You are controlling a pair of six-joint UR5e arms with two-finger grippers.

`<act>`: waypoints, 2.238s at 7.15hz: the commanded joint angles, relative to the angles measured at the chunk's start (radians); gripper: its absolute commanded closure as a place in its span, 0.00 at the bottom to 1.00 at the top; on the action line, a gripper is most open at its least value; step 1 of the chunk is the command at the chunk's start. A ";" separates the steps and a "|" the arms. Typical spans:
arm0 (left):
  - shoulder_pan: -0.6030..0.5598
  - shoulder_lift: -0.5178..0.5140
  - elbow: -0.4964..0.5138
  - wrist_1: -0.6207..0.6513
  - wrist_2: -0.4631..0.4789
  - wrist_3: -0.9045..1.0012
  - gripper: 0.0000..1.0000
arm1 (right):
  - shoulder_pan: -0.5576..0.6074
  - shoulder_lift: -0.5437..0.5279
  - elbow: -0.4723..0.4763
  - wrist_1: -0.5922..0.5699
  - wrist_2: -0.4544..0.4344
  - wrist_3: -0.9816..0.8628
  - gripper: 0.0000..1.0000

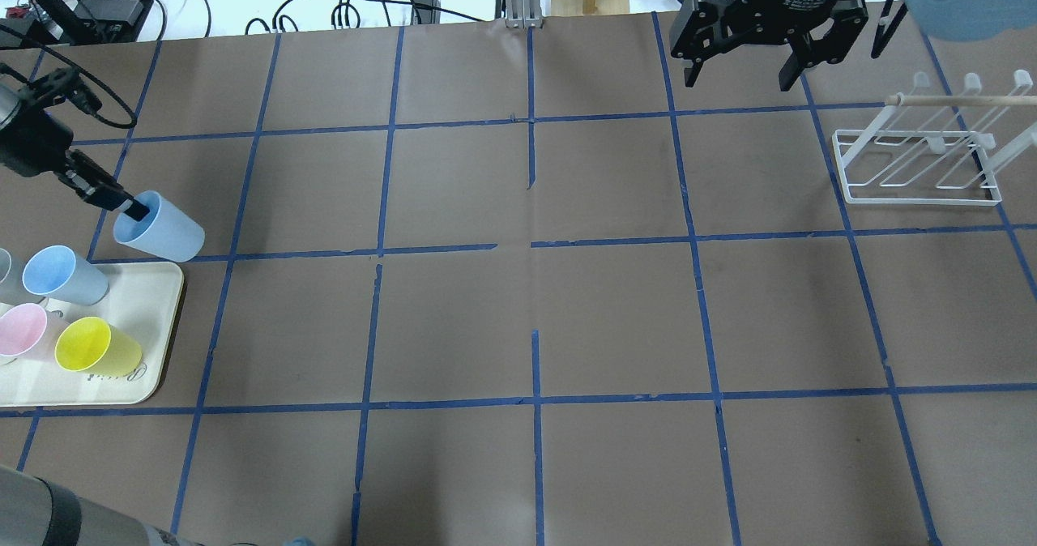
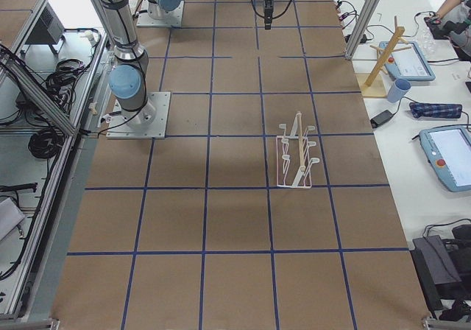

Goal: Transfer IKEA cup to right arm and place on rack

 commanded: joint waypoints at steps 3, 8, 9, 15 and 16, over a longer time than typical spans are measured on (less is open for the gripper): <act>-0.175 0.071 -0.011 -0.184 -0.481 -0.469 1.00 | 0.000 0.001 0.000 -0.001 -0.001 0.000 0.00; -0.396 0.120 -0.086 -0.216 -1.015 -0.806 1.00 | -0.256 0.002 -0.002 0.184 0.443 -0.088 0.00; -0.419 0.125 -0.134 -0.215 -1.136 -0.808 1.00 | -0.309 -0.001 -0.002 0.300 0.591 -0.166 0.00; -0.576 0.152 -0.179 -0.201 -1.327 -0.808 1.00 | -0.311 -0.018 0.066 0.339 0.996 -0.322 0.00; -0.603 0.152 -0.175 -0.201 -1.339 -0.808 1.00 | -0.310 -0.047 0.101 0.344 0.999 -0.327 0.00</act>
